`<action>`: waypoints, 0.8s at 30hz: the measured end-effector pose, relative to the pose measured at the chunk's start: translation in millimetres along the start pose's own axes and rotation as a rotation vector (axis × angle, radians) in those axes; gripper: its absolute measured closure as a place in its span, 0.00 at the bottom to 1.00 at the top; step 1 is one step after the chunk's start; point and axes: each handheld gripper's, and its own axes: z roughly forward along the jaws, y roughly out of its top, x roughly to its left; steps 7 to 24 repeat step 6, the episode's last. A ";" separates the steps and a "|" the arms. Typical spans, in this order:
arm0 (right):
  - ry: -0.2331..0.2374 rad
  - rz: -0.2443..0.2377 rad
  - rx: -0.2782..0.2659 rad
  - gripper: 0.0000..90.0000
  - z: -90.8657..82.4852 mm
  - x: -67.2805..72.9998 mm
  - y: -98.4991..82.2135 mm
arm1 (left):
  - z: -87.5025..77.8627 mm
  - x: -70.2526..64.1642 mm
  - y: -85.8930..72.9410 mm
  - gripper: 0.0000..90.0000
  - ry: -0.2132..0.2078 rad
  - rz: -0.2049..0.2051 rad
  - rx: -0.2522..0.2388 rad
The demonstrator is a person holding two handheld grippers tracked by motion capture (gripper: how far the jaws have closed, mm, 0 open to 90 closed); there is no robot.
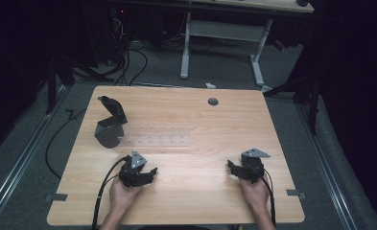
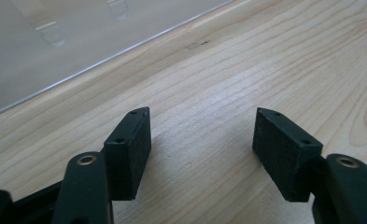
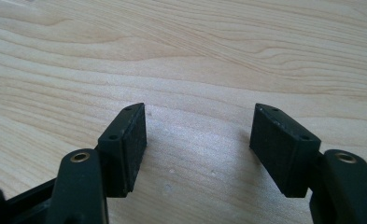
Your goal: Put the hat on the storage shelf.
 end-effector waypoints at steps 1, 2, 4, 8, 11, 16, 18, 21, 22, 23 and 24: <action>0.000 0.000 0.000 0.41 0.0 0.0 0.0 | -0.3 0.2 0.0 0.42 0.004 -0.001 0.001; 0.000 -0.001 0.000 0.41 0.0 -0.1 0.0 | -0.1 0.5 0.2 0.41 0.007 -0.010 0.000; 0.000 -0.001 0.000 0.41 0.0 0.0 0.0 | 0.2 2.0 1.3 0.40 0.008 -0.033 0.007; 0.000 0.000 0.000 0.41 0.0 0.0 0.0 | 0.2 2.2 1.5 0.39 0.010 -0.034 0.007; 0.000 0.000 0.000 0.41 0.0 0.0 0.0 | 0.2 2.2 1.5 0.39 0.010 -0.034 0.007; 0.000 0.000 0.000 0.41 0.0 0.0 0.0 | 0.2 2.2 1.5 0.39 0.010 -0.034 0.007; 0.000 0.000 0.000 0.41 0.0 0.0 0.0 | 0.2 2.2 1.5 0.39 0.010 -0.034 0.007; 0.000 0.000 0.000 0.41 0.0 0.0 0.0 | 0.2 2.2 1.5 0.39 0.010 -0.034 0.007; 0.000 0.000 0.000 0.41 0.0 0.0 0.0 | 0.2 2.2 1.5 0.39 0.010 -0.034 0.007; 0.000 0.000 0.000 0.41 0.0 0.0 0.0 | 0.2 2.2 1.5 0.39 0.010 -0.034 0.007; 0.000 0.000 0.000 0.41 0.0 0.0 0.0 | 0.2 2.2 1.5 0.39 0.010 -0.034 0.007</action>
